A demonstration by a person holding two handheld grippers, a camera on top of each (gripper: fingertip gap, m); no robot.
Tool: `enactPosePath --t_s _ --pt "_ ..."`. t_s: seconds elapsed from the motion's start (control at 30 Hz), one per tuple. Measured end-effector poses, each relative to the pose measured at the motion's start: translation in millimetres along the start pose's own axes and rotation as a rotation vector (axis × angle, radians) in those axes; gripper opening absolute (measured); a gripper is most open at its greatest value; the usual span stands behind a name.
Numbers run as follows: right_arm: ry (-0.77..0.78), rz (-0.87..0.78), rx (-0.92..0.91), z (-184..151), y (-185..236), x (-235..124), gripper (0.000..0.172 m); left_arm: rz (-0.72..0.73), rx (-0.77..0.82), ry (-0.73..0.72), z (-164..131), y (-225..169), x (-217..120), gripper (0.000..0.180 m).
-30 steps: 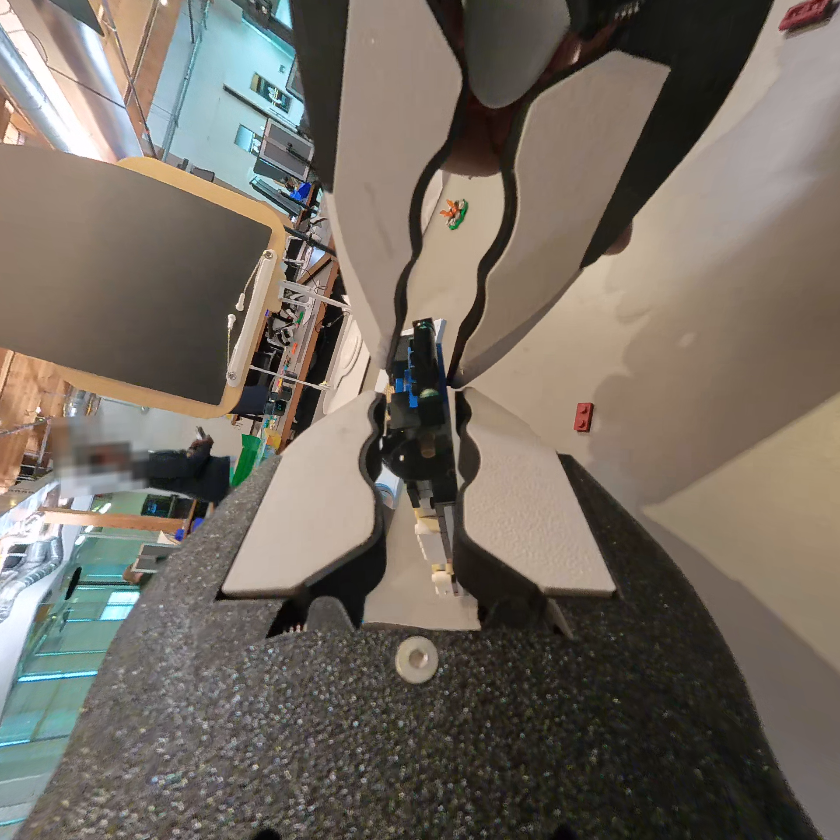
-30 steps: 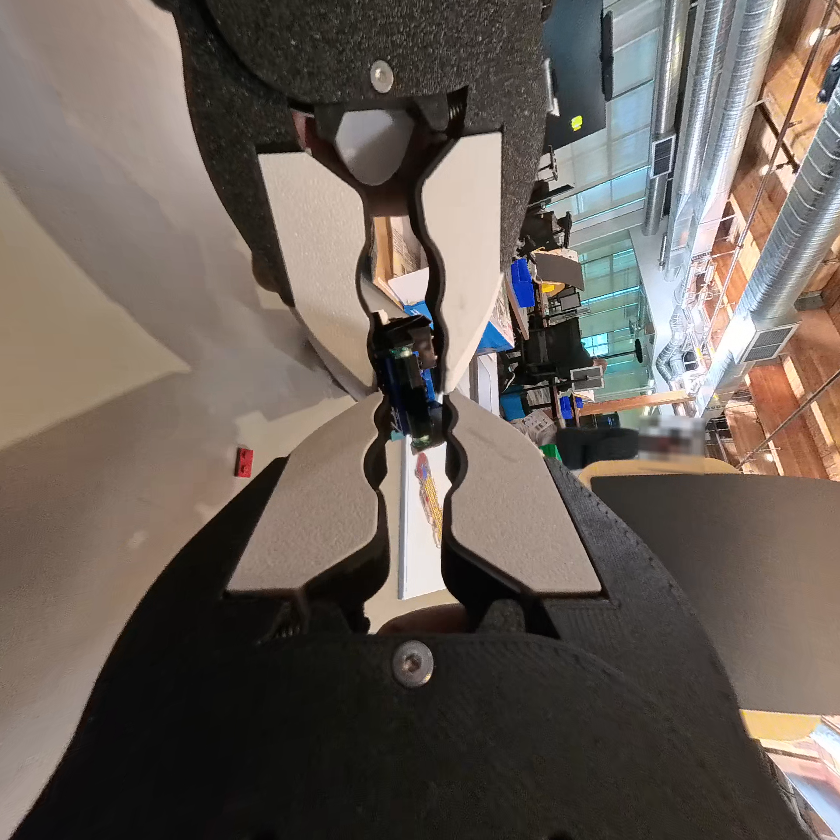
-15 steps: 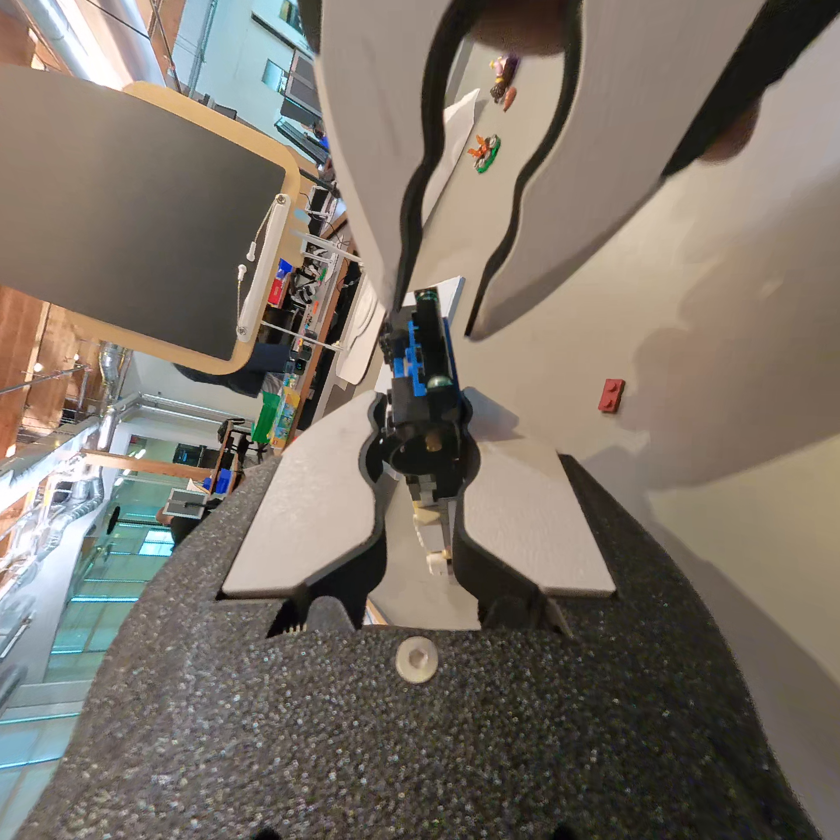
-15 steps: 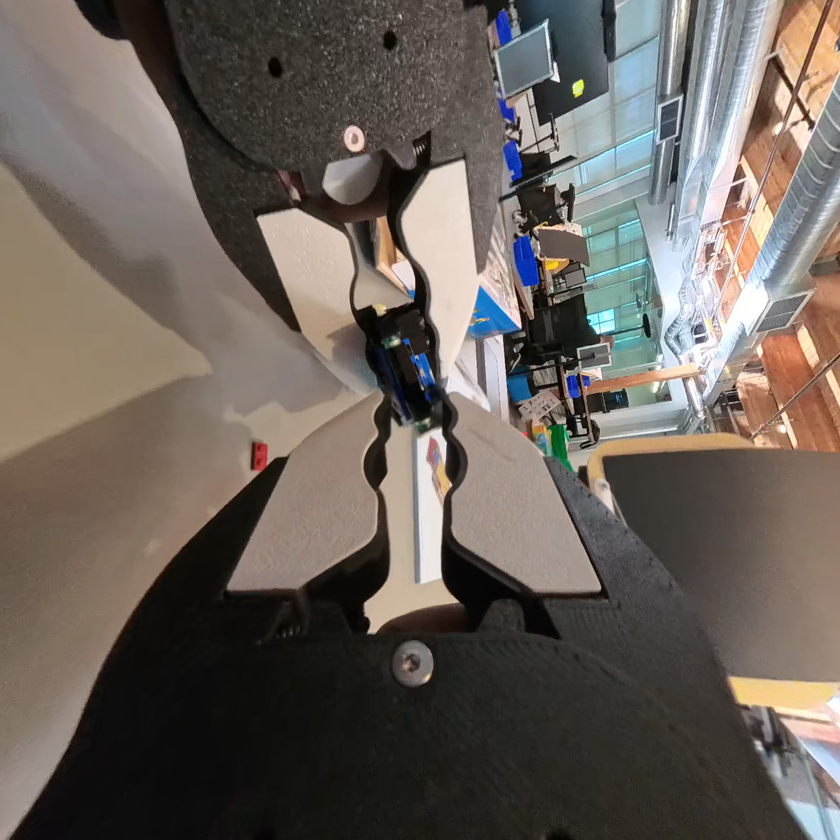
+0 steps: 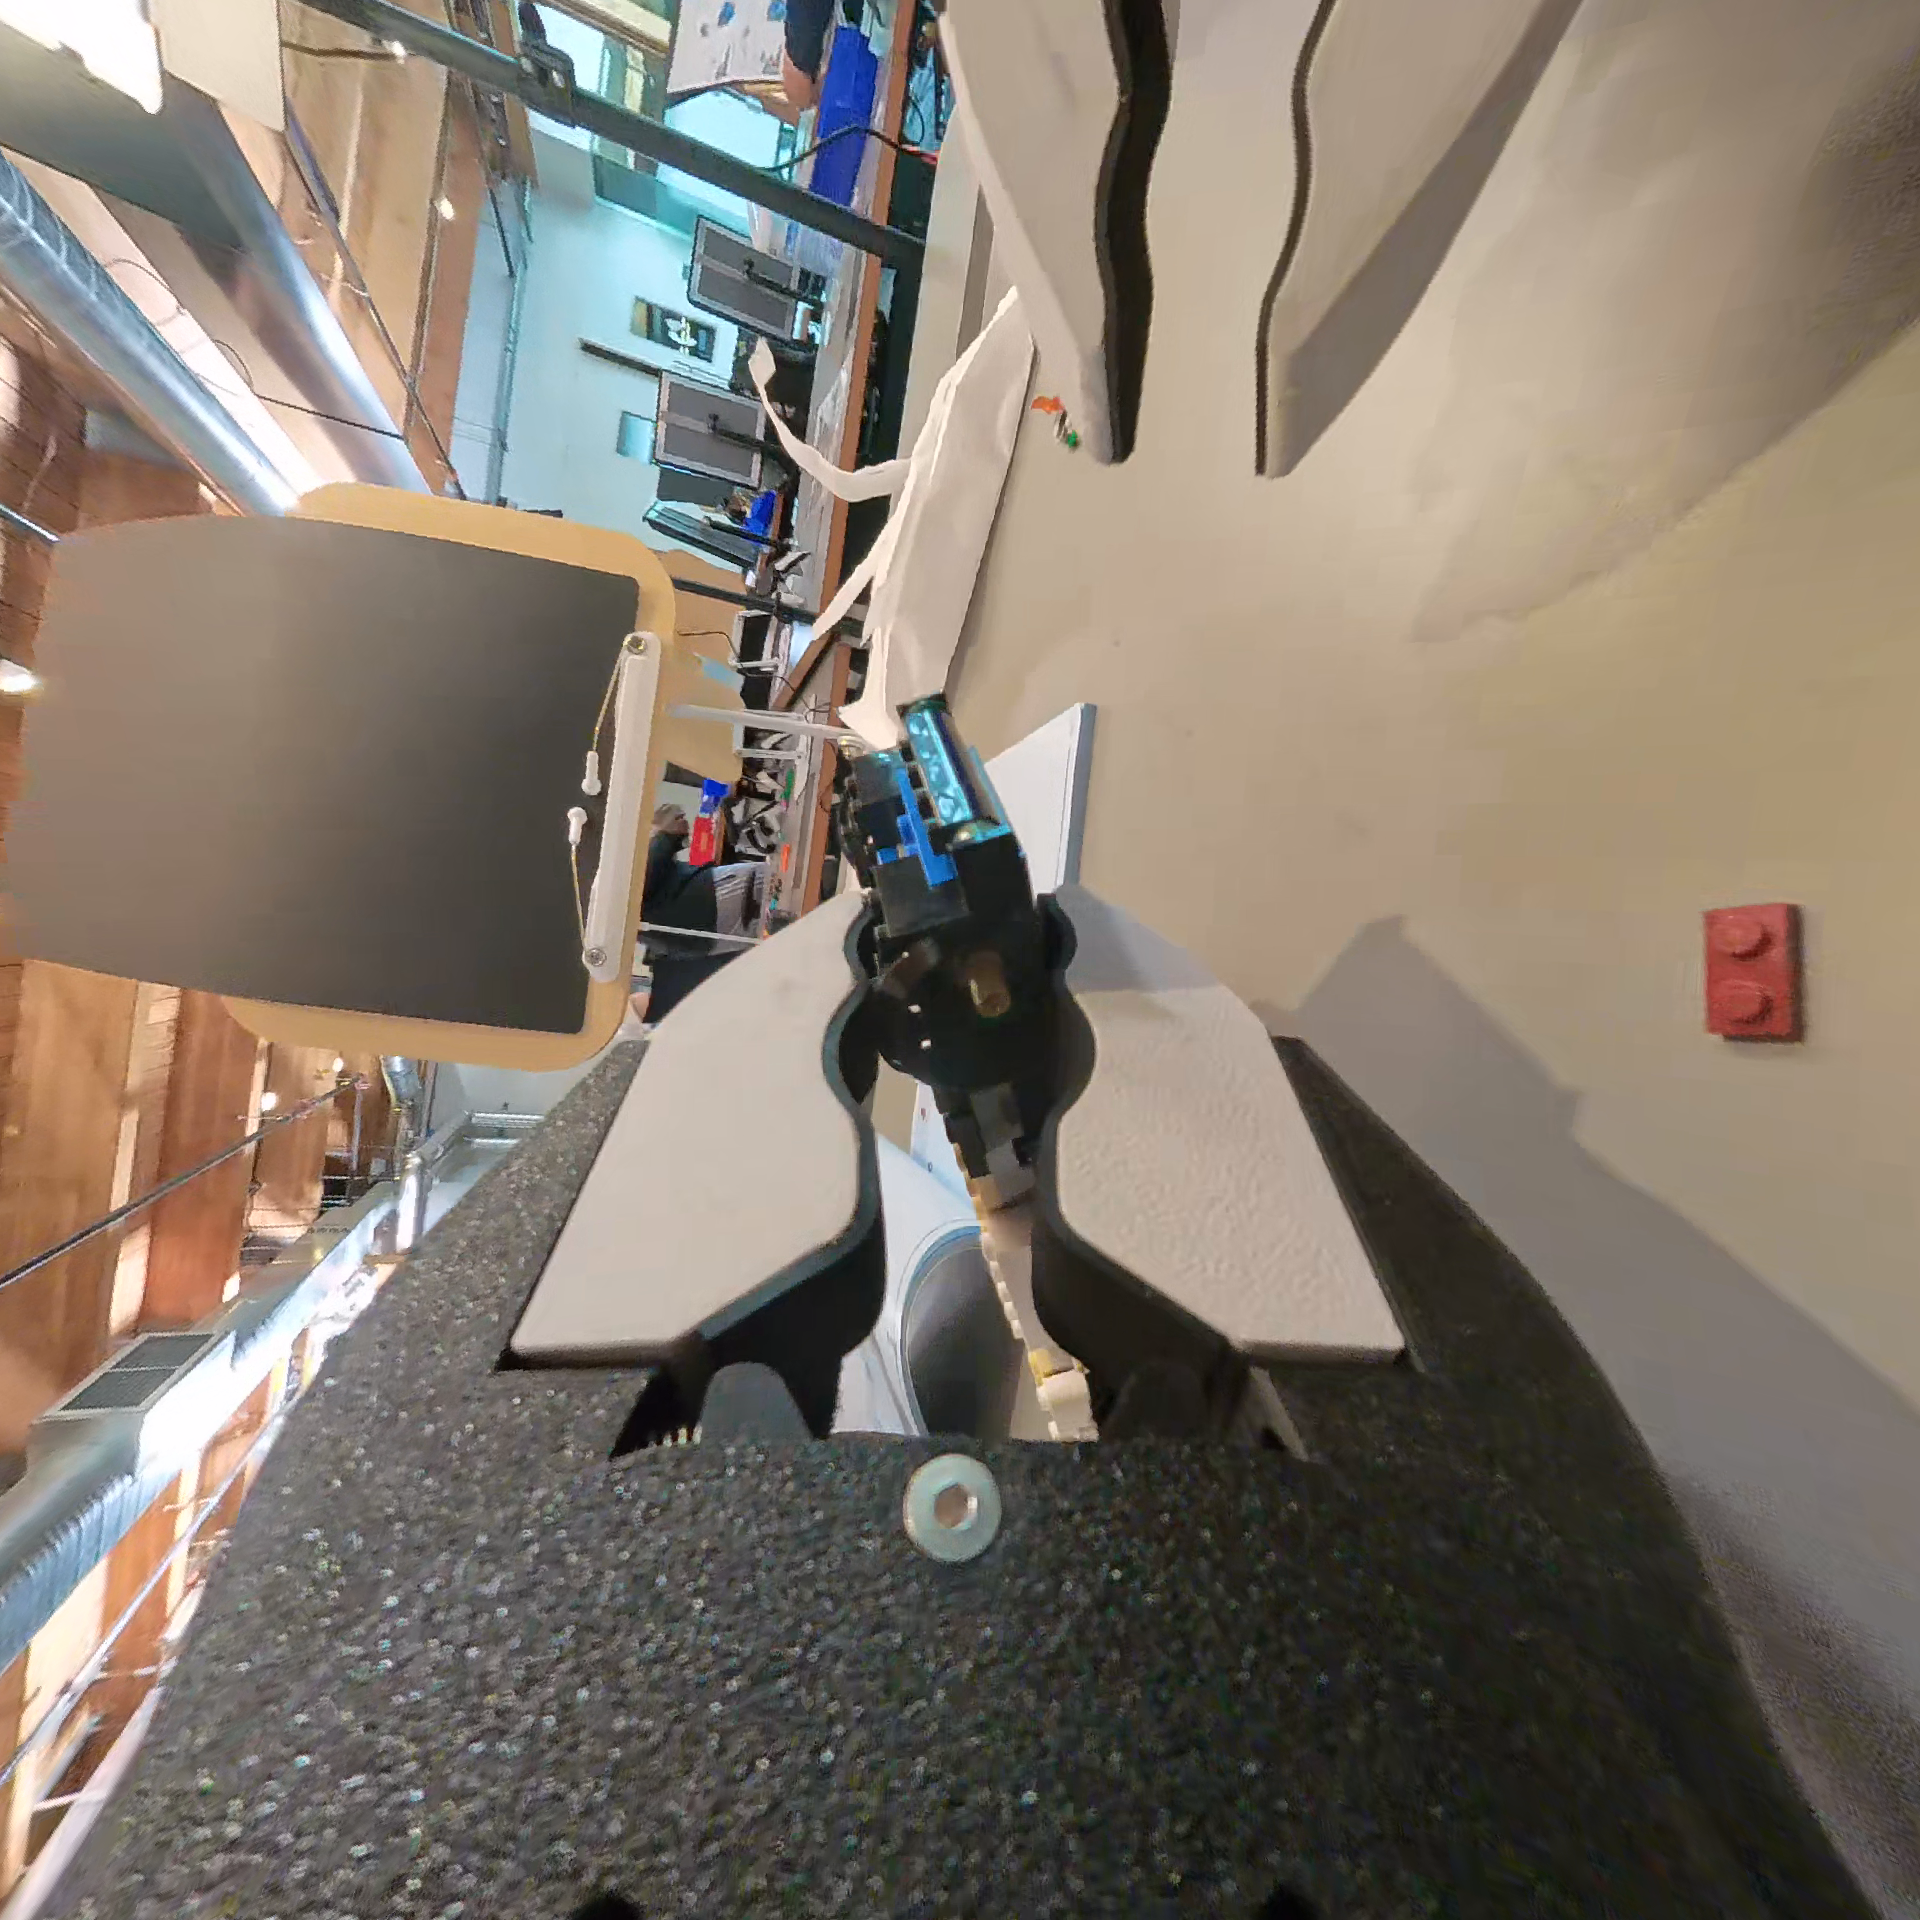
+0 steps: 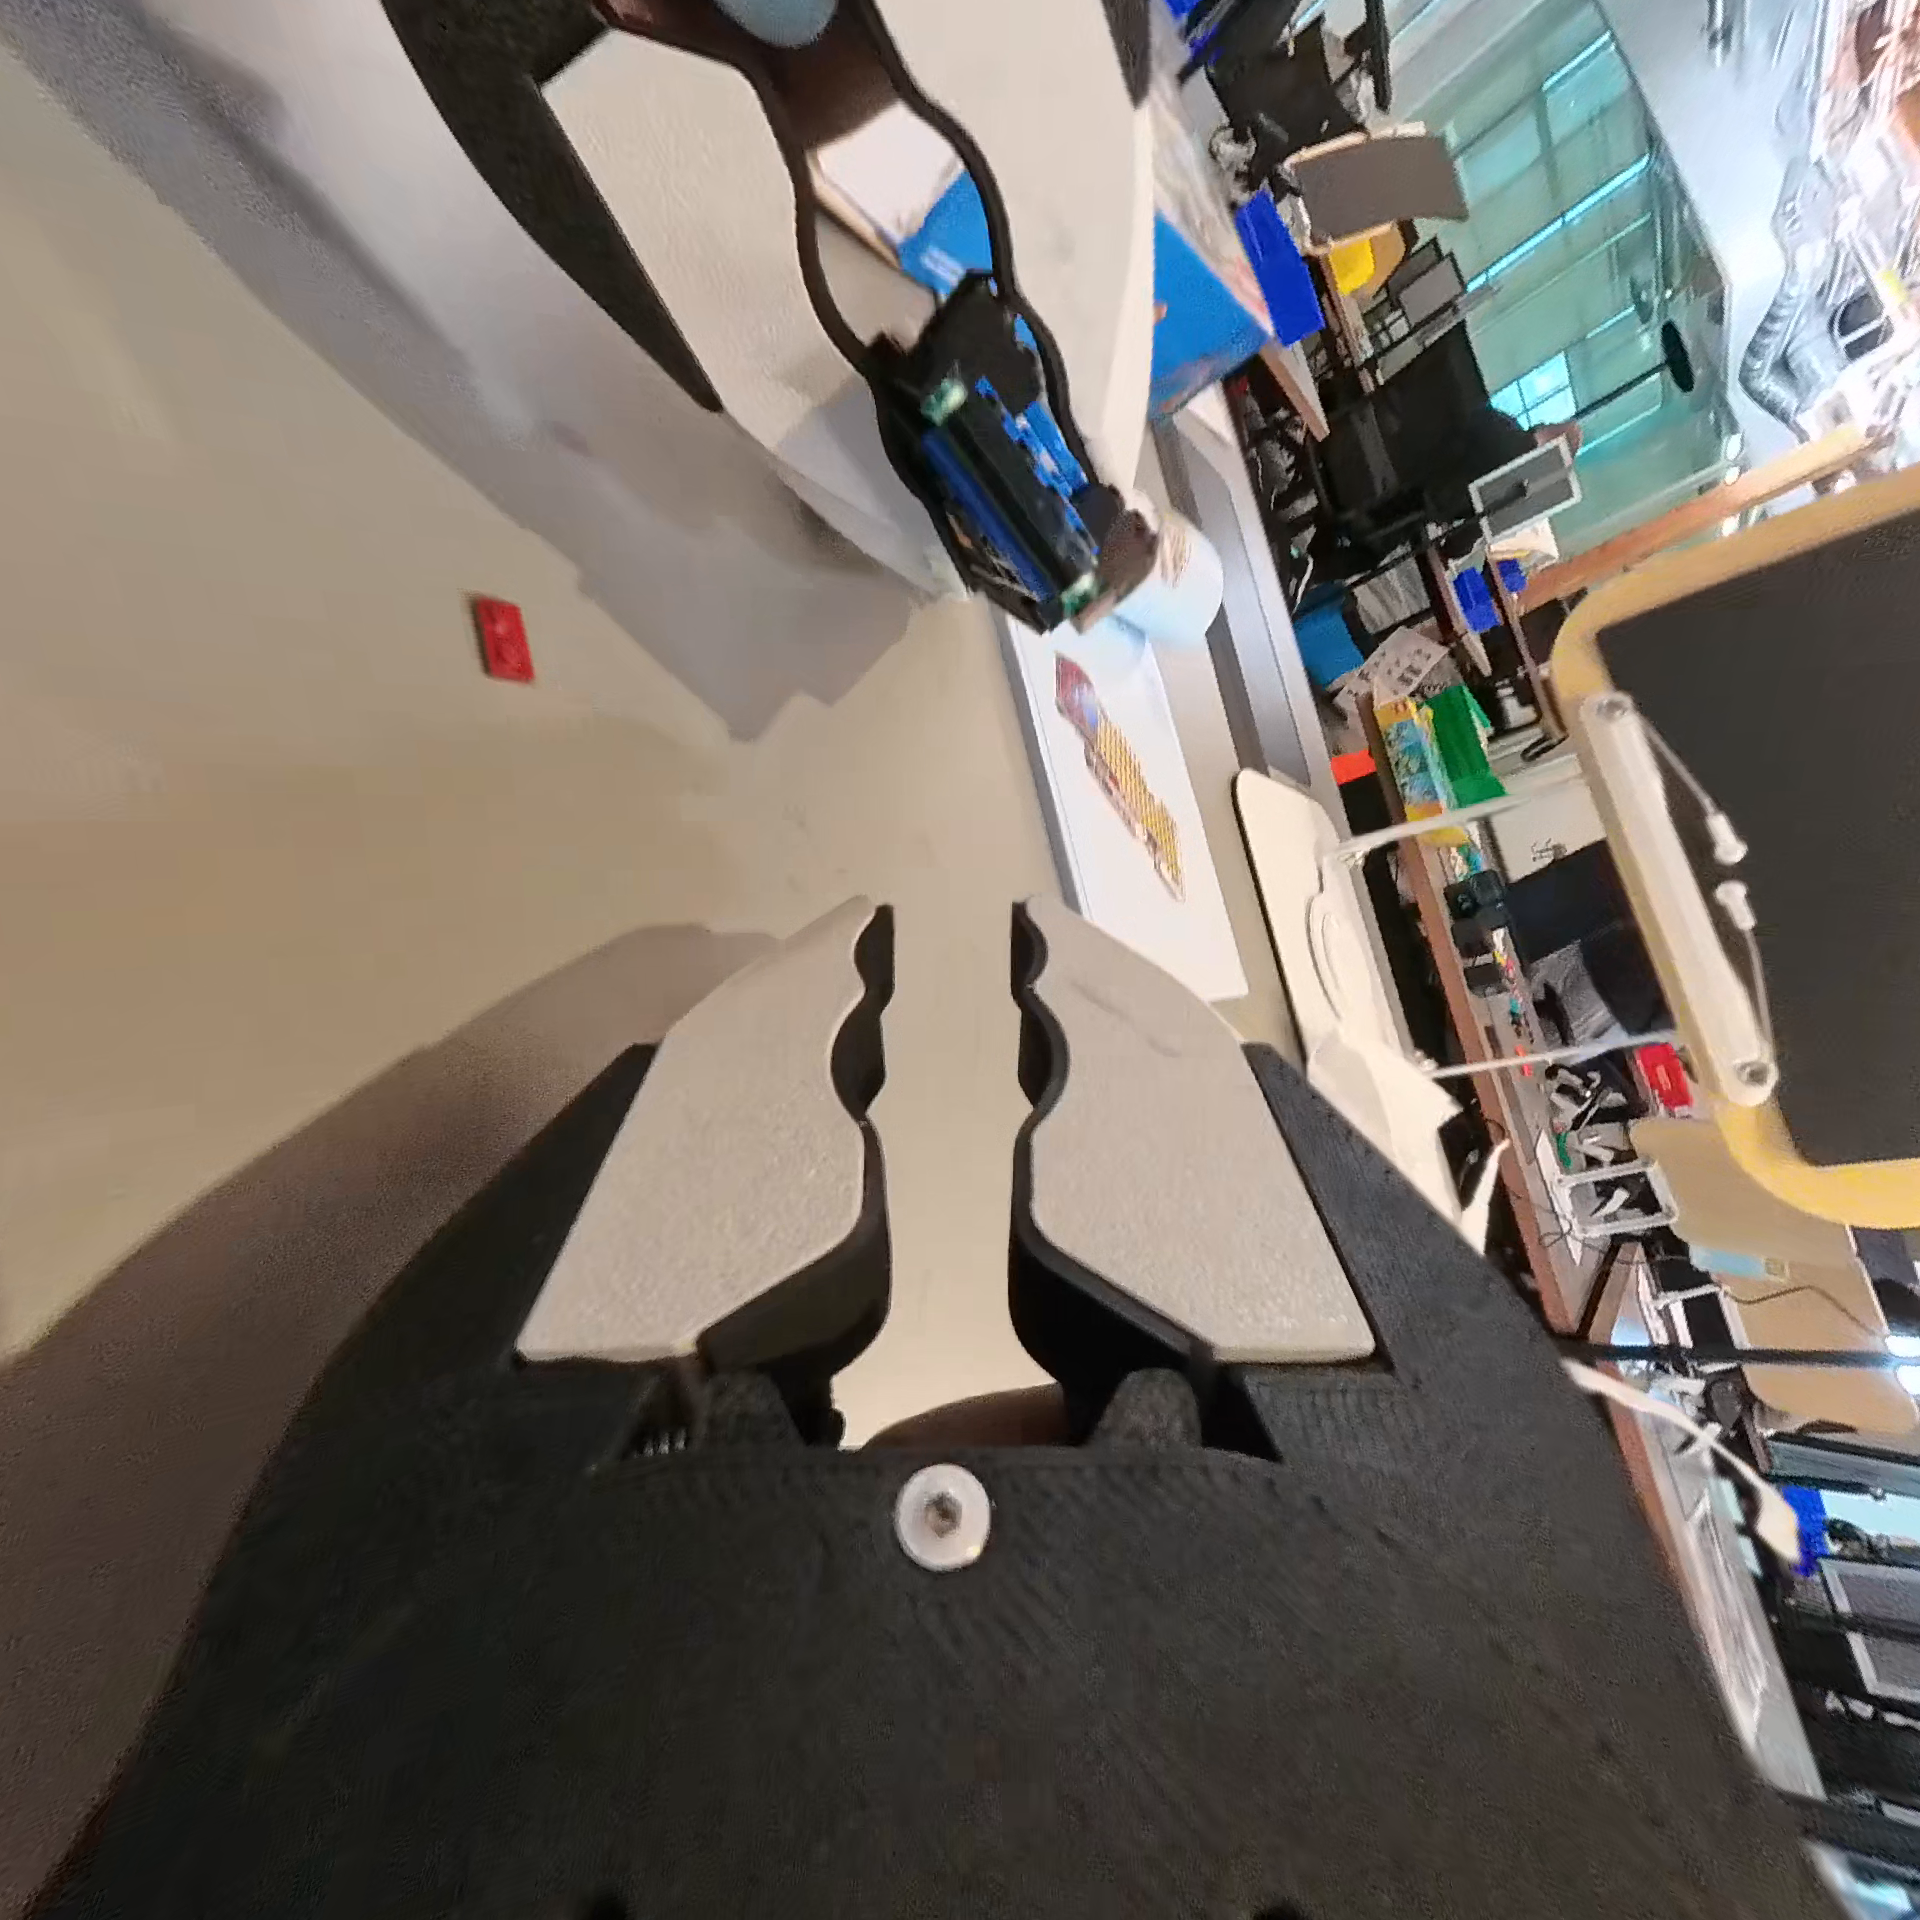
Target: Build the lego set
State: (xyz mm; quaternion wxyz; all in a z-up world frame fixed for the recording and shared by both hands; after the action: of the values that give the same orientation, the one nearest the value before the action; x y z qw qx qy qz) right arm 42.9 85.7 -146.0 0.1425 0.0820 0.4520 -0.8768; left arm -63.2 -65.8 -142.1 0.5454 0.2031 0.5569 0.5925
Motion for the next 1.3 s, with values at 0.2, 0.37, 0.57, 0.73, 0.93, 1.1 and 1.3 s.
enactPosePath --t_s 0.2,0.37,0.57,0.73,0.93,1.1,1.3 --pt "0.043 -0.023 0.089 -26 -2 6 0.019 0.016 0.008 -0.003 -7 -14 2 0.027" --pt "0.062 -0.069 0.102 -30 -9 0 0.018 0.039 0.054 0.012 -6 -21 4 0.027" --pt "0.031 -0.147 0.061 -20 -15 -12 0.017 0.091 0.092 0.006 1 -25 2 0.028" --pt "0.006 -0.19 0.051 -17 -14 -15 0.016 0.102 0.133 0.018 3 -29 1 0.028" --pt "0.019 -0.156 0.04 -19 -7 -11 0.016 0.107 0.108 -0.004 2 -27 -1 0.028" --pt "0.021 -0.17 0.05 -22 -9 -11 0.016 0.109 0.088 -0.017 1 -25 -2 0.028" --pt "0.044 -0.173 0.092 -30 -12 -8 0.016 0.109 0.053 -0.033 0 -22 -4 0.028"
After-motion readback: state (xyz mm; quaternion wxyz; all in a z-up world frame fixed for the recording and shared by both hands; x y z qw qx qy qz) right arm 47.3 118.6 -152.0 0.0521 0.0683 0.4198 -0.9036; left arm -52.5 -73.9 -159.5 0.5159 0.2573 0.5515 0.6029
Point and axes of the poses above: each gripper's, where its closed fingertips meet, x out along the fingers, z out of its top, y = z × x across the jaws, the point moved 10 cm from there along -x, back along the fingers, and after that the axes turned 9 degrees about -z, right-handed, at the moved point
